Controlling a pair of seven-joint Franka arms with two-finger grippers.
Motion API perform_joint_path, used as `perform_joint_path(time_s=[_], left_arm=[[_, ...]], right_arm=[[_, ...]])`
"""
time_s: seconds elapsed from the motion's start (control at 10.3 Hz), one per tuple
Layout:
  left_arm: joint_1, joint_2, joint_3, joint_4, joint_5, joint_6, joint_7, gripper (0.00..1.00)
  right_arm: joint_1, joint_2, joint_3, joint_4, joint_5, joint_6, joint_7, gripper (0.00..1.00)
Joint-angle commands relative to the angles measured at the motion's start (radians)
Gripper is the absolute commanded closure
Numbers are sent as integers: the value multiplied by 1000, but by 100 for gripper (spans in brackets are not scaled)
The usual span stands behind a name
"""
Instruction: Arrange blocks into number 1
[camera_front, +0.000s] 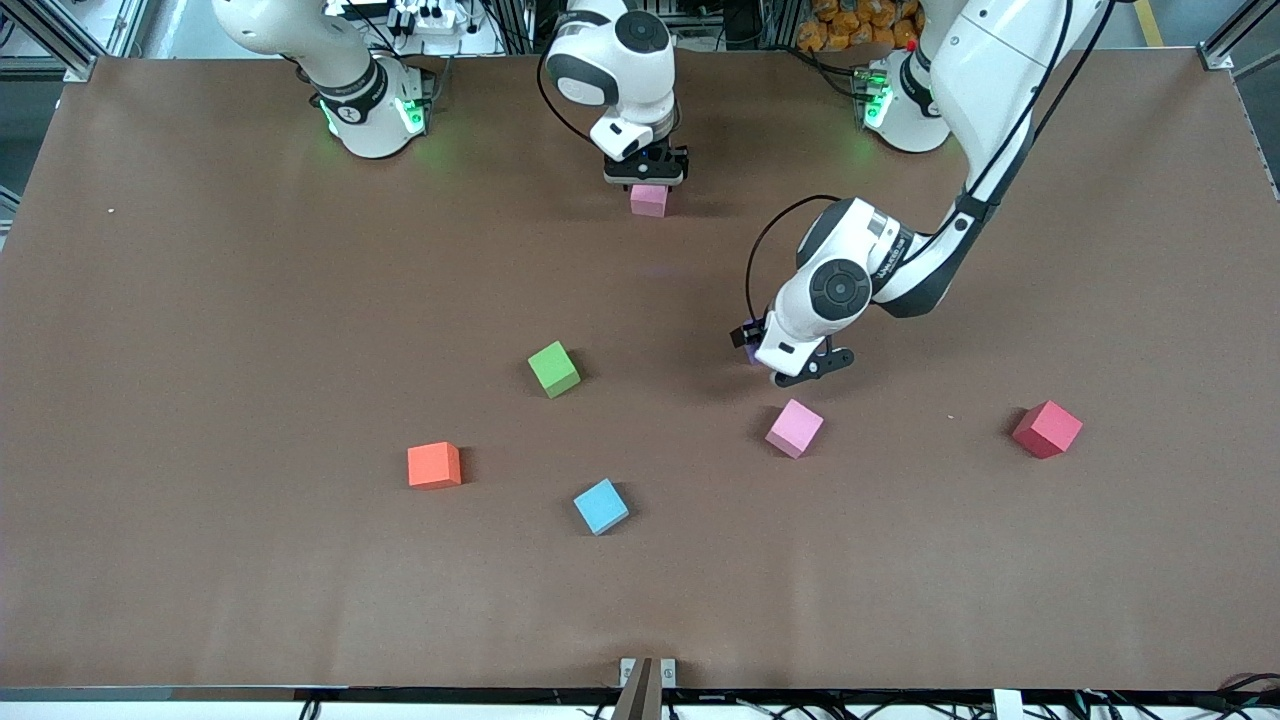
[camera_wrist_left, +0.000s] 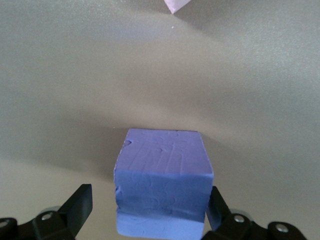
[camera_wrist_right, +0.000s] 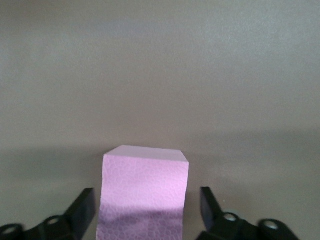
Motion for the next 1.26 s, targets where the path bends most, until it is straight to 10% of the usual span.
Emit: perform_joint_path(time_s=[0.0, 0.19, 0.39, 1.17], left_arm=[[-14, 9, 11, 23, 24, 2, 5, 14], [-14, 6, 10, 25, 25, 2, 8, 70], [-18, -7, -5, 23, 27, 2, 4, 100], [-263, -24, -97, 45, 11, 1, -159, 100]], right_arm=[[-86, -95, 4, -27, -34, -39, 22, 0], [-219, -200, 79, -95, -57, -100, 11, 0], [-367, -278, 139, -144, -57, -145, 11, 0], [-1005, -270, 118, -114, -47, -101, -177, 0]])
